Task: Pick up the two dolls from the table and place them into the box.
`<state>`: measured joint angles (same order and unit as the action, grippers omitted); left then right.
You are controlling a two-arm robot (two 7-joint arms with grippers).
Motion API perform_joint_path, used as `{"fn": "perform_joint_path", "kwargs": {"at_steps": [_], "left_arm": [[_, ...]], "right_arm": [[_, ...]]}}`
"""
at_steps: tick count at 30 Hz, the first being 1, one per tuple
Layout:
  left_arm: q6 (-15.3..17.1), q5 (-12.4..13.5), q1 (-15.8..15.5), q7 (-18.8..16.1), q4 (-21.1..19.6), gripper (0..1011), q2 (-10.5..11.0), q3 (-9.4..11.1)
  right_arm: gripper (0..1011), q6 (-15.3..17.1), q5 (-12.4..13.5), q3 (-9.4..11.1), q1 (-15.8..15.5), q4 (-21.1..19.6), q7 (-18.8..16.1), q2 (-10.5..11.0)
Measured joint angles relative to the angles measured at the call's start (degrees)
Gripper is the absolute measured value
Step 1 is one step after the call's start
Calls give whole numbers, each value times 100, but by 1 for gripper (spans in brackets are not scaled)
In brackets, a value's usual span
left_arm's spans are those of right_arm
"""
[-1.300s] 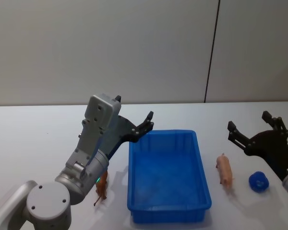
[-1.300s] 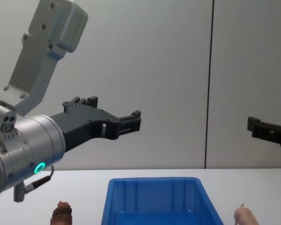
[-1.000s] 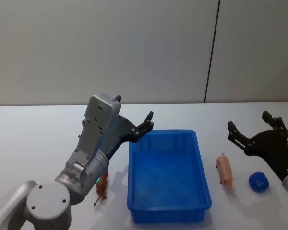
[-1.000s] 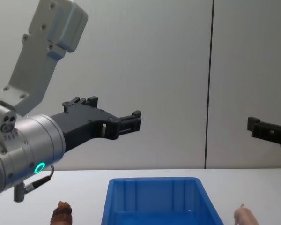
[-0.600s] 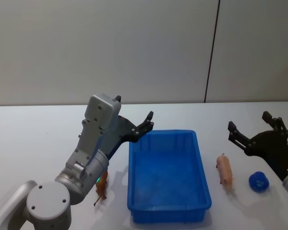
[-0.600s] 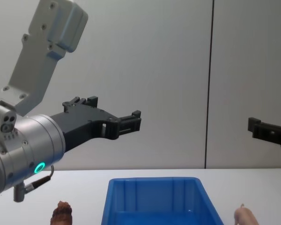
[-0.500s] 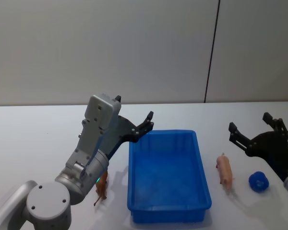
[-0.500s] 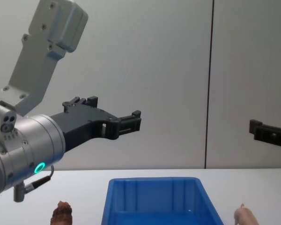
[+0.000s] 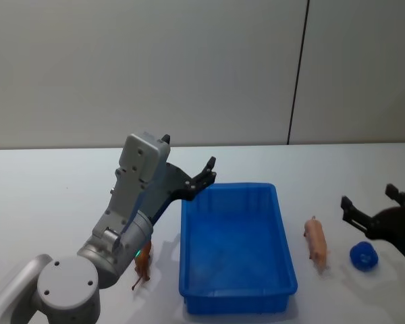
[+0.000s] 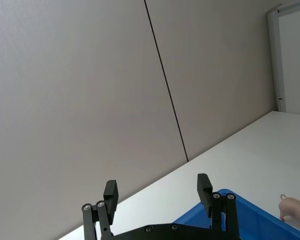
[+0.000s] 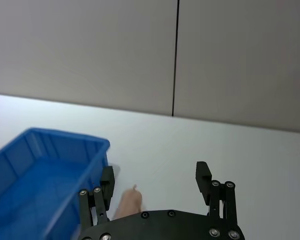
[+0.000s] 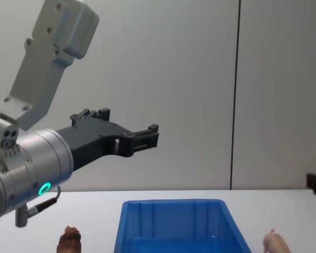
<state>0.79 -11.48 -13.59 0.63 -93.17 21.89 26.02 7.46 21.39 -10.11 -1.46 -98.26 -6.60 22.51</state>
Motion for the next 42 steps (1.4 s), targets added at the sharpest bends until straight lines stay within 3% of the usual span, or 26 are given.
{"fn": "perform_joint_path", "kwargs": {"at_steps": [14,36,42], "left_arm": [[0,0,0,0,0,1001,0,0],[0,0,0,0,0,1001,0,0],[0,0,0,0,-1,1001,0,0]], "right_arm": [[1001,570,25,116,132,670,-464,197],[1000,1010,-117,-23,598,1644,-951,31],[857,1077,-85,-43,685,1817,-1004,-11]]}}
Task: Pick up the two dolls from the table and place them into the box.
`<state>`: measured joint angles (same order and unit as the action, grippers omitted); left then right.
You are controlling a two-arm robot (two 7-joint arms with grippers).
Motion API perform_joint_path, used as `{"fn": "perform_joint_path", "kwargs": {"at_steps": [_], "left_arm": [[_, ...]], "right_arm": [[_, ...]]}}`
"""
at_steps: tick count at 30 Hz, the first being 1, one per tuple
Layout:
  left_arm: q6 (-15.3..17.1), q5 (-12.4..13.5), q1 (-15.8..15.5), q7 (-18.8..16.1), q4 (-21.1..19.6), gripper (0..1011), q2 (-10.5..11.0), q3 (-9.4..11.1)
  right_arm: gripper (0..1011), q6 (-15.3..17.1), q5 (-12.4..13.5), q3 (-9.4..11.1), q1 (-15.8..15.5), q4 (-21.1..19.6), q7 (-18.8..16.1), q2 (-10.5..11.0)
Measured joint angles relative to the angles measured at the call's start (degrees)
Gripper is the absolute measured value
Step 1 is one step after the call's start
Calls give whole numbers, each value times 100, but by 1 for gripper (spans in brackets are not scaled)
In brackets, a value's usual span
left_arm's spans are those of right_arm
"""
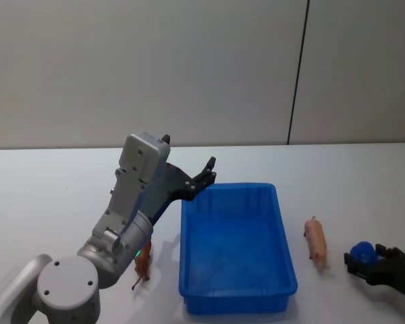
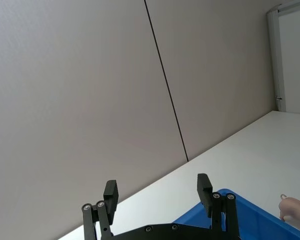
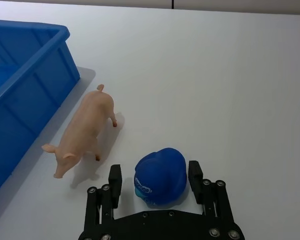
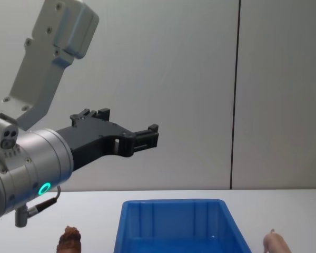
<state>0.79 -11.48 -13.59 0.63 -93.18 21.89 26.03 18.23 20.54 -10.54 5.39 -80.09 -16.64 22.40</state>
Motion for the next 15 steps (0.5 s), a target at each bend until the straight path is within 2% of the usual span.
{"fn": "perform_joint_path", "kwargs": {"at_steps": [1,4,6,9,15], "left_arm": [[0,0,0,0,0,1001,0,0],[0,0,0,0,0,1001,0,0],[0,0,0,0,0,1001,0,0],[0,0,0,0,0,1001,0,0],[0,0,0,0,0,1001,0,0]], "right_arm": [[857,0,0,0,0,0,0,0],[746,19,19,-7,36,69,-18,-17],[707,25,25,-8,45,84,-24,-22],[574,29,37,-11,63,109,-35,-29],[491,-27,50,-12,89,115,-46,-37]]}}
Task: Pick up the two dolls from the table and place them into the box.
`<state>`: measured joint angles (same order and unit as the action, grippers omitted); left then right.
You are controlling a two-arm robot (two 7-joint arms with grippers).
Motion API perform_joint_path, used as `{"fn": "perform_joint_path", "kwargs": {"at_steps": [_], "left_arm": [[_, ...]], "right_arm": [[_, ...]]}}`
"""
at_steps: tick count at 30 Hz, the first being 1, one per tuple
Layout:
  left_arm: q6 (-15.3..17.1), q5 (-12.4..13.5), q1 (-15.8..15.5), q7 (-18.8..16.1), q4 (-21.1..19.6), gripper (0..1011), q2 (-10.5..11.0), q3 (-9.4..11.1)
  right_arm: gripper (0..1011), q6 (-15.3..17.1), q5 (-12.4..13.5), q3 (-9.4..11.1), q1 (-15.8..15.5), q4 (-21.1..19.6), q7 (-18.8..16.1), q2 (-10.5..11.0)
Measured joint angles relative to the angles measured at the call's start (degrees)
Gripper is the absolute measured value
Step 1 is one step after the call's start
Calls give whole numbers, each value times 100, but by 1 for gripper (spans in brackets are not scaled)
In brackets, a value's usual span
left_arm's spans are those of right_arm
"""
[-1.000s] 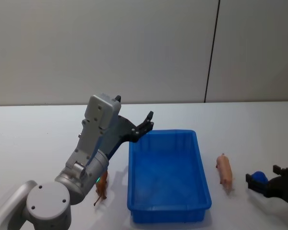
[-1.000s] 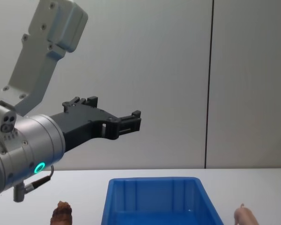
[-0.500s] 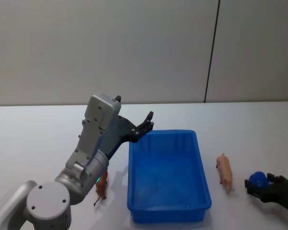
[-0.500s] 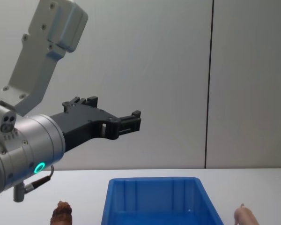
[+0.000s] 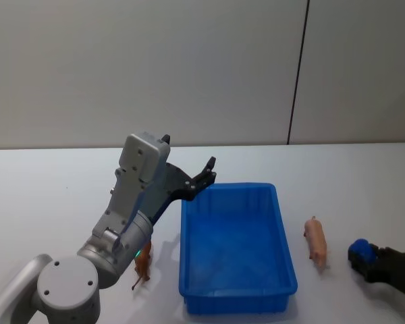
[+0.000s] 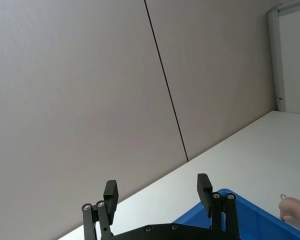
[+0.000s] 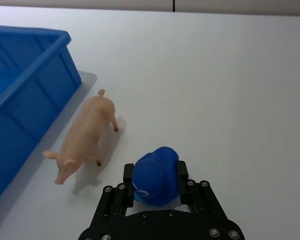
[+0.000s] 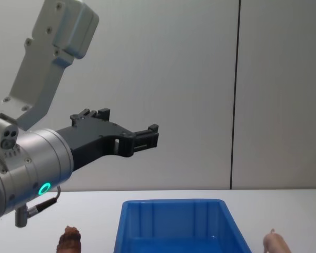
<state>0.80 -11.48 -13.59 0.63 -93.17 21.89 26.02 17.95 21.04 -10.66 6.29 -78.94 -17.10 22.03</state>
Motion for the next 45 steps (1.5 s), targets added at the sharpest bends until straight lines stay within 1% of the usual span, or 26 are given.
{"fn": "perform_joint_path", "kwargs": {"at_steps": [7,13,17,19,22,23,30,35,36,37,39,40,45], "left_arm": [[0,0,0,0,0,1001,0,0],[0,0,0,0,0,1001,0,0],[0,0,0,0,0,1001,0,0],[0,0,0,0,0,1001,0,0],[0,0,0,0,0,1001,0,0],[0,0,0,0,0,1001,0,0],[0,0,0,0,0,1001,0,0],[0,0,0,0,0,1001,0,0],[0,0,0,0,0,1001,0,0],[0,0,0,0,0,1001,0,0],[0,0,0,0,0,1001,0,0],[0,0,0,0,0,1001,0,0],[0,0,0,0,0,1001,0,0]], "right_arm": [[440,-169,-9,3,9,-126,-29,3],[405,-350,-65,1,36,-342,-126,8],[381,-446,-110,-19,73,-494,-238,-2],[364,-504,-153,-48,114,-614,-359,-22],[347,-531,-184,-75,147,-688,-438,-43],[340,-549,-211,-101,175,-743,-521,-63],[301,-570,-329,-223,296,-882,-811,-176],[267,-556,-461,-372,420,-930,-1085,-319],[264,-540,-511,-434,465,-930,-1170,-380],[263,-540,-511,-434,465,-930,-1170,-380],[250,-505,-581,-527,532,-912,-1280,-470],[253,-476,-628,-581,569,-887,-1351,-528],[408,-392,-775,-755,675,-780,-1535,-695]]}}
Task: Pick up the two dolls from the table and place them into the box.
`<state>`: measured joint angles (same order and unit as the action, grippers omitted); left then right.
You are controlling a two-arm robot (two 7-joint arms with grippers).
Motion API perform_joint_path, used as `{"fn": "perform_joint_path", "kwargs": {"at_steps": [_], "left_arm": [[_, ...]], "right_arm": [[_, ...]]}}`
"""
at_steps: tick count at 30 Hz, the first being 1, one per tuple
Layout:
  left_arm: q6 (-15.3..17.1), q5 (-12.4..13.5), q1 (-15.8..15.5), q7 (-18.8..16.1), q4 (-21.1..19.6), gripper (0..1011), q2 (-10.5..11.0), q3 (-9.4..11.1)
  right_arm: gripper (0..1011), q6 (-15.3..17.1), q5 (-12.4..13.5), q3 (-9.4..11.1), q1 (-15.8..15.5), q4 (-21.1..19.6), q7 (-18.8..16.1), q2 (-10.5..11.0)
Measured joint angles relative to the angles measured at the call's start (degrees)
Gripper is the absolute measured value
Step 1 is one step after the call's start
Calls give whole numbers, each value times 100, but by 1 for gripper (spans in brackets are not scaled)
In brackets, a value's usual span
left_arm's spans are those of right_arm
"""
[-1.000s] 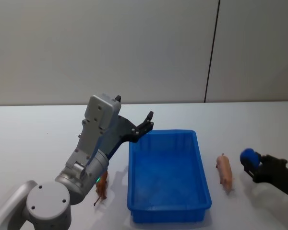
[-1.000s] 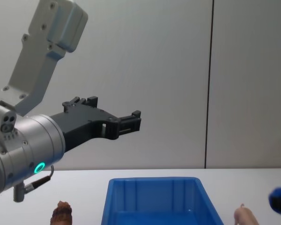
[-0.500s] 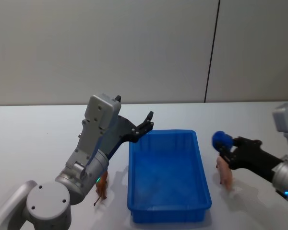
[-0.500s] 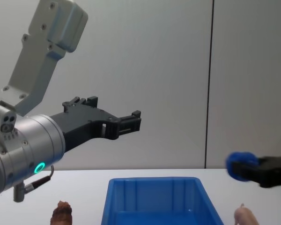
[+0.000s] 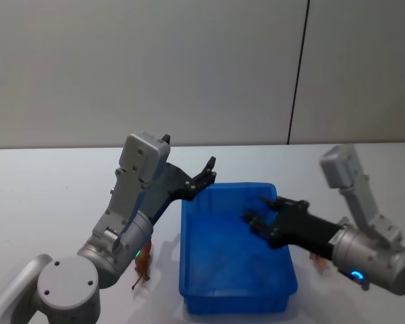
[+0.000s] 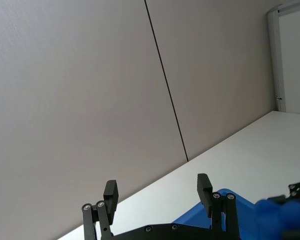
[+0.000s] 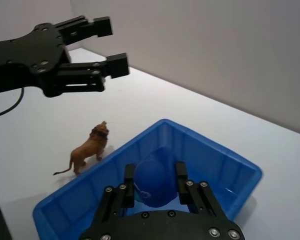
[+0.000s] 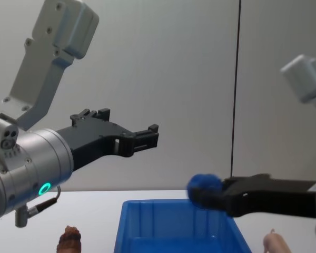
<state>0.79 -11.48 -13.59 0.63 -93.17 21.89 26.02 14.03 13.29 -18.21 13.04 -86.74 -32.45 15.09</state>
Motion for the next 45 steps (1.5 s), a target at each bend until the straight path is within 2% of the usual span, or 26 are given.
{"fn": "perform_joint_path", "kwargs": {"at_steps": [4,5,6,7,10,16,20,31,45], "left_arm": [[0,0,0,0,0,1001,0,0],[0,0,0,0,0,1001,0,0],[0,0,0,0,0,1001,0,0],[0,0,0,0,0,1001,0,0],[0,0,0,0,0,1001,0,0],[0,0,0,0,0,1001,0,0],[0,0,0,0,0,1001,0,0],[0,0,0,0,0,1001,0,0],[0,0,0,0,0,1001,0,0]], "right_arm": [[510,55,-99,-120,72,97,-87,-116],[572,60,-111,-135,80,107,-95,-128],[581,63,-122,-151,89,120,-100,-143],[652,69,-141,-172,102,138,-108,-161],[725,73,-168,-199,117,160,-111,-178],[907,57,-166,-191,97,153,-37,-139],[991,36,-133,-150,58,108,35,-83],[1001,14,121,60,-217,-111,490,230],[1001,201,418,277,-557,-209,1040,554]]}}
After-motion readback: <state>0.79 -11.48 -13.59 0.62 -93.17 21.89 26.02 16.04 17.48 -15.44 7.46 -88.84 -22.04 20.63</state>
